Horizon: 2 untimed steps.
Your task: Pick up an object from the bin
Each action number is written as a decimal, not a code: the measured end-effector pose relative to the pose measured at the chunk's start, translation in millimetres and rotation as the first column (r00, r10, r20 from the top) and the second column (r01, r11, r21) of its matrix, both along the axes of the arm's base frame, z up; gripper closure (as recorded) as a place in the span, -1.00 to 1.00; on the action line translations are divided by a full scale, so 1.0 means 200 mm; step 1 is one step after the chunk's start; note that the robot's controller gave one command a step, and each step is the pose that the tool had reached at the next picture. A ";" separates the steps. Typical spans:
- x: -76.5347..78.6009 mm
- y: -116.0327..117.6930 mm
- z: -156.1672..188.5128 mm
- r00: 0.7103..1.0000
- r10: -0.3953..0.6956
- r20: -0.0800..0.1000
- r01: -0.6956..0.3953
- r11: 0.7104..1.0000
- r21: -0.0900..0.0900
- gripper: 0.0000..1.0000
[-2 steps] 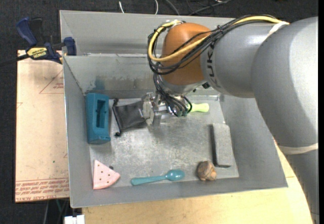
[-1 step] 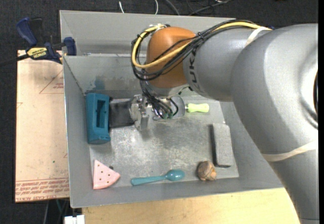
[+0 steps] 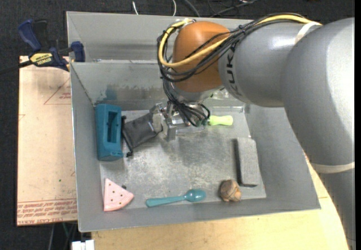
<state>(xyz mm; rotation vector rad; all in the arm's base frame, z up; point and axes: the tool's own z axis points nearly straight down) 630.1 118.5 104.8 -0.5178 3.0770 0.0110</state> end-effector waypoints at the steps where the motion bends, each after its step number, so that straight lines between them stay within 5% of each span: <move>1: 0.01 -0.01 0.14 1.000 -0.010 0.007 0.010 1.000 0.002 1.00; 2: 0.07 0.06 -0.06 0.992 0.125 0.011 -0.125 0.992 -0.003 1.00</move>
Offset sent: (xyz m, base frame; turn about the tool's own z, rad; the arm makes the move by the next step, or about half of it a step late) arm 0.0191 0.0193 -0.0348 -0.1768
